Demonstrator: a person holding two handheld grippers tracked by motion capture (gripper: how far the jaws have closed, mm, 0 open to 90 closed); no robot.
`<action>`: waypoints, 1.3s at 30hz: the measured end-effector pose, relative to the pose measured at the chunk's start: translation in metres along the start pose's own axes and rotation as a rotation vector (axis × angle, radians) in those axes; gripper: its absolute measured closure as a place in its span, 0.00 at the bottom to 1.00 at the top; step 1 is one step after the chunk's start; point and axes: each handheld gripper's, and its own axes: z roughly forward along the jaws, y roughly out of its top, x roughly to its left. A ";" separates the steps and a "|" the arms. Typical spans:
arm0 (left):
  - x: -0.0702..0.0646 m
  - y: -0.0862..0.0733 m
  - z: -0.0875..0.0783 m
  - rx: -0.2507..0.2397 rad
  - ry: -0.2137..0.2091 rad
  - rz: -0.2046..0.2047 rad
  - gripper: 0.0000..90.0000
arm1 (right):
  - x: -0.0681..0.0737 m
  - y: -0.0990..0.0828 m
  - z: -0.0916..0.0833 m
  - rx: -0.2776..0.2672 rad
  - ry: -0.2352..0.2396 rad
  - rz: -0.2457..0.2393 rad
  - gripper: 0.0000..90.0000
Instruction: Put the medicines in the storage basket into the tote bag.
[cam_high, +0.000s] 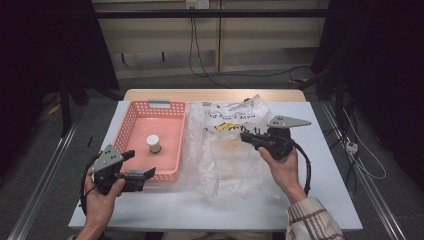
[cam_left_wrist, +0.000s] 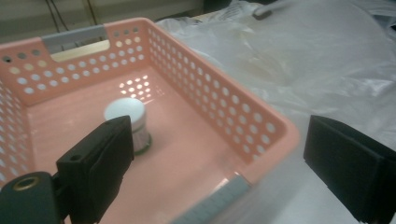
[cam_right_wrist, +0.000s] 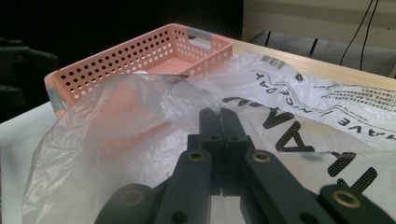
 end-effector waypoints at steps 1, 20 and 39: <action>0.003 0.003 0.002 0.024 -0.022 -0.006 0.10 | 0.000 0.000 0.000 0.001 0.001 0.002 1.00; 0.049 0.033 0.056 0.224 0.019 -0.026 0.09 | -0.002 -0.003 0.004 0.022 0.013 0.001 1.00; 0.075 0.036 0.110 0.365 0.042 -0.035 0.23 | -0.003 -0.005 0.007 0.032 0.020 -0.003 1.00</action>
